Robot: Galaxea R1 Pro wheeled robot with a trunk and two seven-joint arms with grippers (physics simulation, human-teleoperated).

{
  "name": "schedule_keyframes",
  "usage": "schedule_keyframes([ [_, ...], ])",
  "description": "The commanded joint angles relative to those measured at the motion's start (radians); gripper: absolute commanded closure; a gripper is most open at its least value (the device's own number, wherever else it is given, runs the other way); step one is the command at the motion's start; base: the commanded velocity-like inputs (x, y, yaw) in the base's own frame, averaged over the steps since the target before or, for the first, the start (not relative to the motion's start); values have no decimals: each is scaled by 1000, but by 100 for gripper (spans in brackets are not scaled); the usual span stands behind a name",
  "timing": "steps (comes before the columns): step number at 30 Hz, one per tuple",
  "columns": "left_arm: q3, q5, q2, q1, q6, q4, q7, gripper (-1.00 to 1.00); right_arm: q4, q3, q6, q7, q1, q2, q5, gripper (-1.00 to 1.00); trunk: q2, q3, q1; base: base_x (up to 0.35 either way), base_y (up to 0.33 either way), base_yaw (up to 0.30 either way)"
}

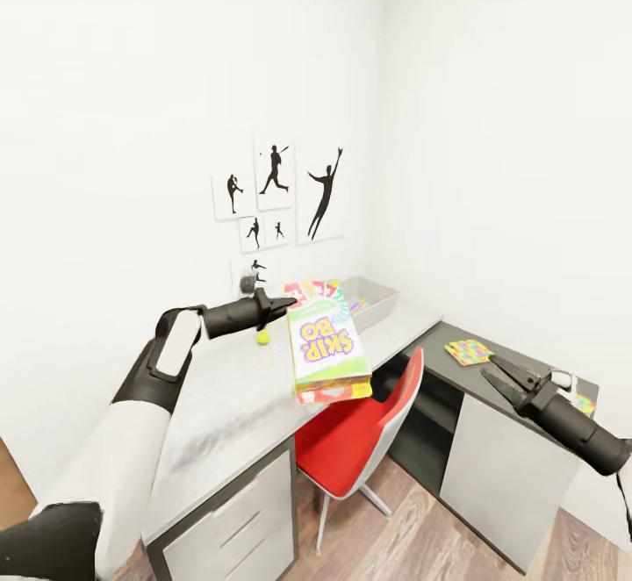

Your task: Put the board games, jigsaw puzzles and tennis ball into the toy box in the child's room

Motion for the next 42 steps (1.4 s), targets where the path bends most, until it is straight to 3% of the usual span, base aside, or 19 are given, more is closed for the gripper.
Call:
schedule_keyframes([
  [1, 5, -2, -7, -16, 6, 15, 25, 100, 1, 2, 7, -16, -16, -1, 1, -100, -1, -1, 0, 0, -2, -1],
  [4, 8, -1, -22, -66, -7, 56, 156, 100, 12, 15, 32, -113, -77, -2, -1, -100, -1, -1, 0, 0, 0, 0],
  [7, 10, 1, -26, -79, -18, 66, 195, 100, 13, 50, 46, -163, -94, -3, -1, -100, -1, -1, 0, 0, 0, 0],
  [12, 9, 2, -28, -84, -29, 71, 209, 100, 6, 82, 51, -188, -103, -4, -1, -100, -1, -1, 0, 0, 0, 0],
  [23, 8, -1, -28, -85, -30, 71, 214, 100, 5, 88, 50, -209, -141, -2, 4, -100, -1, -1, 0, 0, 0, 0],
  [32, 9, -3, -28, -85, -25, 71, 219, 100, 16, 114, 97, -455, -277, 2, -10, -100, -1, -1, 0, 0, -170, 0],
  [42, 9, -2, -29, -85, -26, 71, 220, 100, 47, 122, 97, -484, -294, -4, -13, -100, -1, -1, 0, 0, -204, 0],
])
